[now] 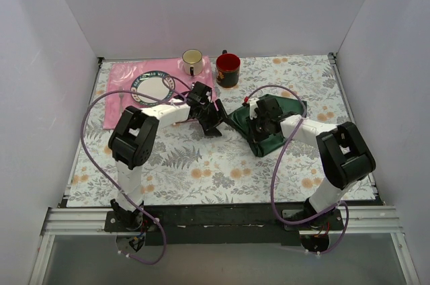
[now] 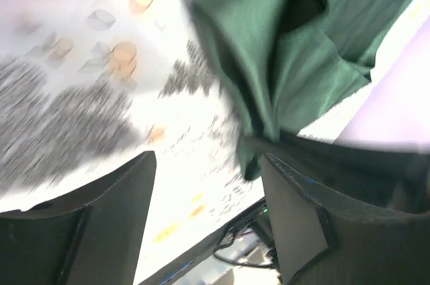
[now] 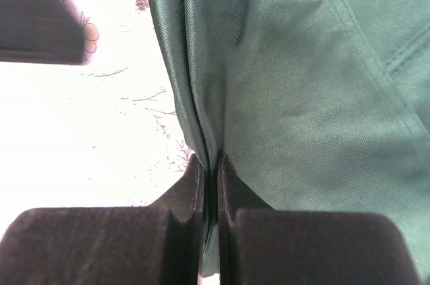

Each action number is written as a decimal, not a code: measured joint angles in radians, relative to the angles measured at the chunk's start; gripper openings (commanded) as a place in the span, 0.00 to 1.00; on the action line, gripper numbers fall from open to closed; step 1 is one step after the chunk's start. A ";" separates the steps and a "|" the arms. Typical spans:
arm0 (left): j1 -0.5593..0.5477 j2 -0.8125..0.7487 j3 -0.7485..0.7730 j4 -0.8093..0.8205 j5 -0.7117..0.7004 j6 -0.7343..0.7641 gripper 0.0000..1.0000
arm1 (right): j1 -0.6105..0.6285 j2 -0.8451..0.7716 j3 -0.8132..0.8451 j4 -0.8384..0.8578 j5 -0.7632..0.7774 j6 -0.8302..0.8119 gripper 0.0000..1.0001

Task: Fold the napkin, place the utensils inside, and roll it up
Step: Roll the napkin with the utensil

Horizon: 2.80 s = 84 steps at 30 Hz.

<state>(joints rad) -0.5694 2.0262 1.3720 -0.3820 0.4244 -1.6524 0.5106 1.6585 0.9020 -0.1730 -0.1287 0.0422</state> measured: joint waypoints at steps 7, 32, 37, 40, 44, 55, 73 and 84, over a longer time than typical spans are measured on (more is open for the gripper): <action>0.009 -0.174 -0.066 0.024 -0.008 0.105 0.66 | -0.125 0.062 0.028 -0.004 -0.257 0.012 0.01; -0.096 0.060 0.119 -0.032 -0.140 -0.053 0.86 | -0.359 0.303 0.077 0.019 -0.837 0.030 0.01; -0.094 0.125 0.195 -0.067 -0.137 -0.171 0.76 | -0.360 0.304 0.077 0.016 -0.837 0.027 0.01; -0.094 0.149 0.227 -0.092 -0.139 -0.230 0.72 | -0.359 0.290 0.072 0.014 -0.816 0.024 0.01; -0.095 0.174 0.277 -0.148 -0.180 -0.275 0.65 | -0.358 0.259 0.064 -0.003 -0.773 0.014 0.01; -0.108 0.214 0.319 -0.138 -0.208 -0.295 0.38 | -0.318 0.194 0.064 -0.045 -0.640 -0.029 0.01; -0.108 0.142 0.151 0.012 -0.188 -0.208 0.00 | 0.037 -0.010 0.075 -0.157 -0.026 -0.071 0.01; -0.109 0.136 0.140 0.019 -0.172 -0.106 0.39 | 0.134 -0.050 0.031 -0.107 0.139 -0.043 0.01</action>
<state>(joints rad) -0.6781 2.1620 1.5120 -0.3626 0.2520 -1.7588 0.6449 1.6089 0.9329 -0.2798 0.0105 -0.0010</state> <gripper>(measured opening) 0.167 0.053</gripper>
